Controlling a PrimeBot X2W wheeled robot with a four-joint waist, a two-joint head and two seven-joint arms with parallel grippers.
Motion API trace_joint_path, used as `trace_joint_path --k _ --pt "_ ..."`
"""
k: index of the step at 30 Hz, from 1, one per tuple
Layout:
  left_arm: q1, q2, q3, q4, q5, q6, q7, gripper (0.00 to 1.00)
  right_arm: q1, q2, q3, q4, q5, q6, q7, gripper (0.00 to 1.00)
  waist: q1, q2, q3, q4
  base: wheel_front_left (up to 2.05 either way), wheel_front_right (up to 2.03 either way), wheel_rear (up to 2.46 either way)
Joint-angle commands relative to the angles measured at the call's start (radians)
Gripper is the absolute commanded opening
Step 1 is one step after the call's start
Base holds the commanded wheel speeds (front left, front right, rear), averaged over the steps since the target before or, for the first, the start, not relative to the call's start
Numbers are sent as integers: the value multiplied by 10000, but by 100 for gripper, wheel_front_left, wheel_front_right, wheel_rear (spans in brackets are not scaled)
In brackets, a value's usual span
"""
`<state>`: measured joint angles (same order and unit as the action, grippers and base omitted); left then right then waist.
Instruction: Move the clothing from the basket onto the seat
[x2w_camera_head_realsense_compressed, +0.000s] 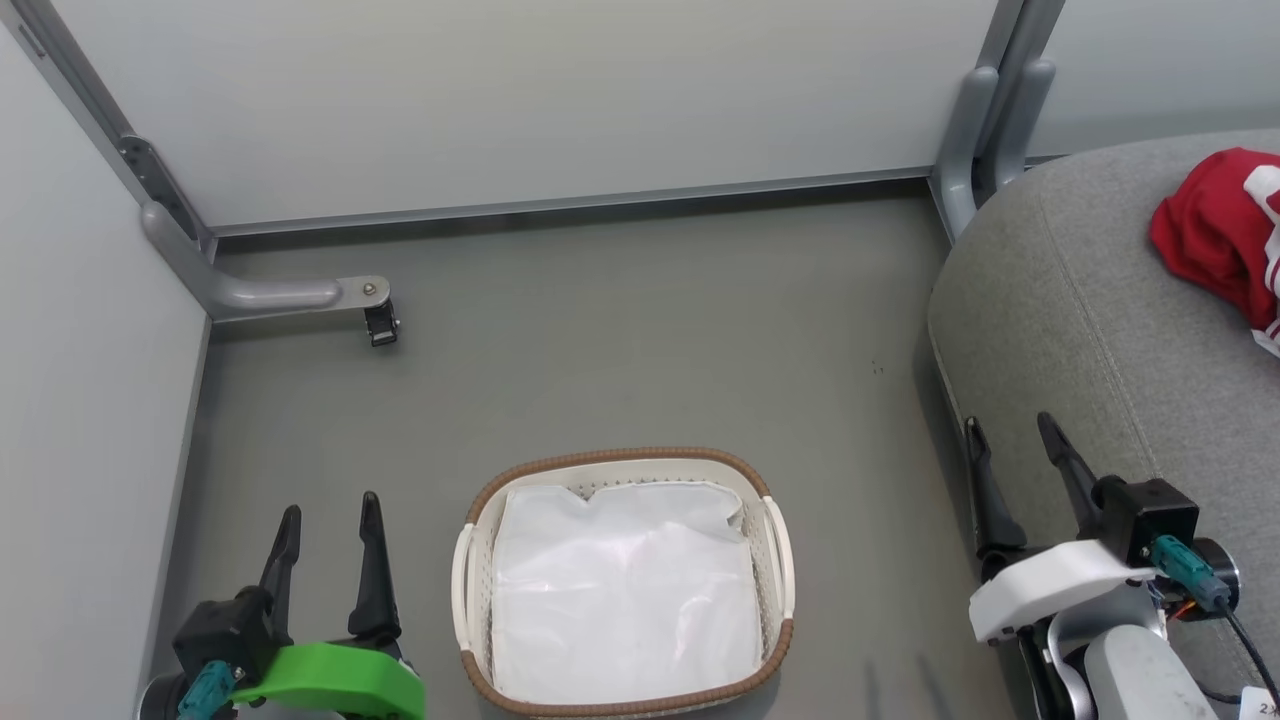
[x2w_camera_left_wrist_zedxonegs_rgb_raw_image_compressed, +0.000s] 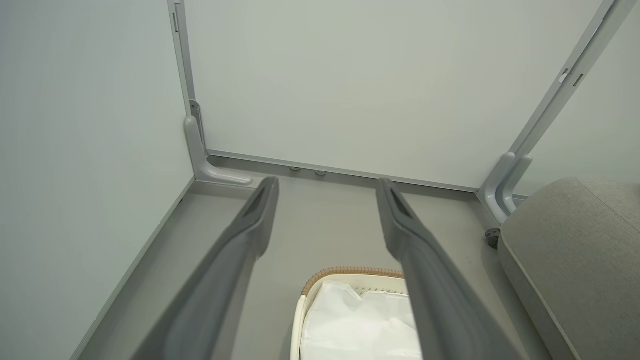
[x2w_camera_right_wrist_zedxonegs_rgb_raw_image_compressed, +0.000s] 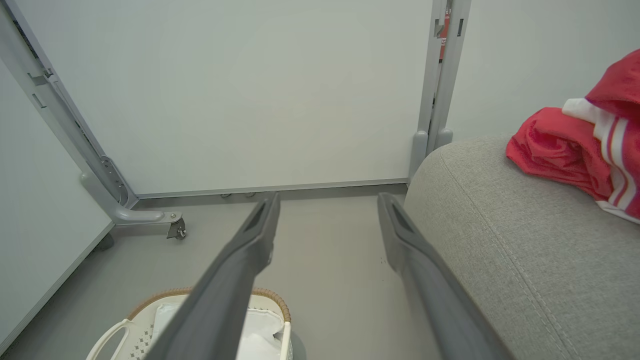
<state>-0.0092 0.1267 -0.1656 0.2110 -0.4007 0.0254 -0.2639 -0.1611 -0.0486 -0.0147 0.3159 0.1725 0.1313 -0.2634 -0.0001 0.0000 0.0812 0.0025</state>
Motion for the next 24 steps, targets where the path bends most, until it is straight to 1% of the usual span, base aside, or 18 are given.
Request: trace_joint_path --k 1,12,24 --pt "200 -67 84 47 137 -83 -6 100 231 -40 71 -118 104 -11 -18 100 1 0 -253 88 0 0 0" --pt "784 -367 503 288 361 -443 -6 100 914 -39 394 -180 401 -11 -18 100 1 0 -626 64 0 0 0" --pt "831 -570 531 476 518 -675 -6 100 886 -38 407 -27 473 -11 -18 100 1 0 -732 156 0 0 0"
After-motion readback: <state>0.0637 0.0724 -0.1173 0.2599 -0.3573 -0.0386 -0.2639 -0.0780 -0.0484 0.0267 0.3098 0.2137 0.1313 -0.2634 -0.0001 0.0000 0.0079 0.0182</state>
